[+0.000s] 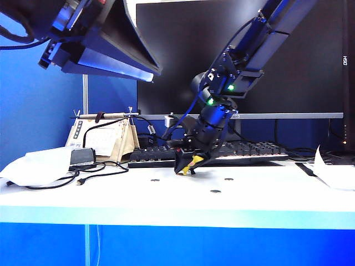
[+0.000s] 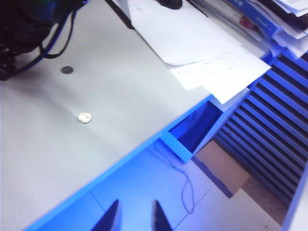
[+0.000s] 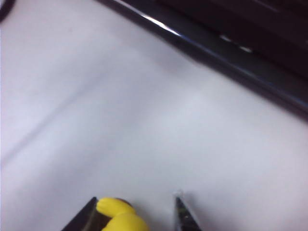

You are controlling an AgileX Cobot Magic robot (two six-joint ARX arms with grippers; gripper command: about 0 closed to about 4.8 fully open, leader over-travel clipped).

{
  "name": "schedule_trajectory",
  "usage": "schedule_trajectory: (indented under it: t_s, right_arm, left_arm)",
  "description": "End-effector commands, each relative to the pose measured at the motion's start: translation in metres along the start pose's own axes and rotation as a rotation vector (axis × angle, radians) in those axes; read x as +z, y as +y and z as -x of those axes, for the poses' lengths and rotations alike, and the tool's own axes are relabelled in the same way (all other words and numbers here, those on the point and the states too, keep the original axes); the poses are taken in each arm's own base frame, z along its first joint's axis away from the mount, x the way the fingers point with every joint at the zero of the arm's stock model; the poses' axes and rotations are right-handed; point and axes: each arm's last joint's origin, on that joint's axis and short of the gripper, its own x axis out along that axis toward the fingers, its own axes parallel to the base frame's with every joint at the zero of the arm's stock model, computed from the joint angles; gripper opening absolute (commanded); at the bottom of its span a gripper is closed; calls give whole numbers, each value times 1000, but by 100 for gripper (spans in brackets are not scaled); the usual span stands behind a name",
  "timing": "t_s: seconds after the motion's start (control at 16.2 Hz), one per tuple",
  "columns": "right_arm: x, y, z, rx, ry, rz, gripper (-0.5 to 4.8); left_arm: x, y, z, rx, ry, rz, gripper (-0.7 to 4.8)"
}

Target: Pick up the doll and place it on the similarly colored coin.

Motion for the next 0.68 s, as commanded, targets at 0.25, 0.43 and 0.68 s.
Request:
schedule_trajectory:
  t_s: [0.25,0.43,0.68]
  right_arm:
    - [7,2,6,7,-28,-3,203]
    - [11,5,10,12,-44,3,202]
    - [14,16,10,40,-54,17,203]
  left_arm:
    - [2,-1,1,0,-18,0,89]
    - [2,-1,1,1,-19,-2,89]
    - [2,-1,1,1,-19,-8,89]
